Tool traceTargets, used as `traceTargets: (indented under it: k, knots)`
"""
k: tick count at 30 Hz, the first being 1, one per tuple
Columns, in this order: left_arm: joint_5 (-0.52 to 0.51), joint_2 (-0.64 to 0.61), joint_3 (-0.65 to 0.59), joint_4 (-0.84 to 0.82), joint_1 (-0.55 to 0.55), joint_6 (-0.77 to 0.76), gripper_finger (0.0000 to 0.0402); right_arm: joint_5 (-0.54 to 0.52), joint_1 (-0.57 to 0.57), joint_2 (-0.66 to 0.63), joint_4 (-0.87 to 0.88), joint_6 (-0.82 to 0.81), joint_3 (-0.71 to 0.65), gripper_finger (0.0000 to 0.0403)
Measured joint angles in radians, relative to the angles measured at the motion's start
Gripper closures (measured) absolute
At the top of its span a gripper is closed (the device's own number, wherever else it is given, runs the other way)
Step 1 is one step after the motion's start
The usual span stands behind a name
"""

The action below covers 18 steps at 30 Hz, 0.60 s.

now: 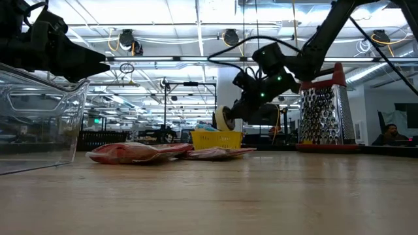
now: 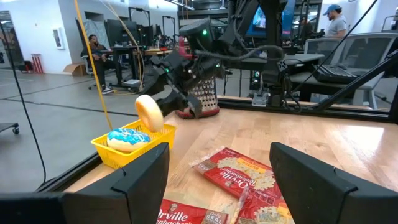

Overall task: Pick & Place Food Item
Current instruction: Put the black donut into the yellow bin

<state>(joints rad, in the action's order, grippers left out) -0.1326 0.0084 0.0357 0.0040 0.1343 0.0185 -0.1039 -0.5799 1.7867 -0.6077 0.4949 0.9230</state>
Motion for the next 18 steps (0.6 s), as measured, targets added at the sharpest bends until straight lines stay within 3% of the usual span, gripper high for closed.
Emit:
traceTargets:
  k: [7,18]
  knots:
    - [0.000,0.000,0.000,0.000,0.000,0.000,0.0121,-0.002,-0.004,-0.043,0.097,0.004,0.000,0.0210]
    - [0.000,0.000,0.000,0.000,0.000,0.000,0.0121,0.000,-0.029,0.012,0.129,0.095,-0.001,0.0211]
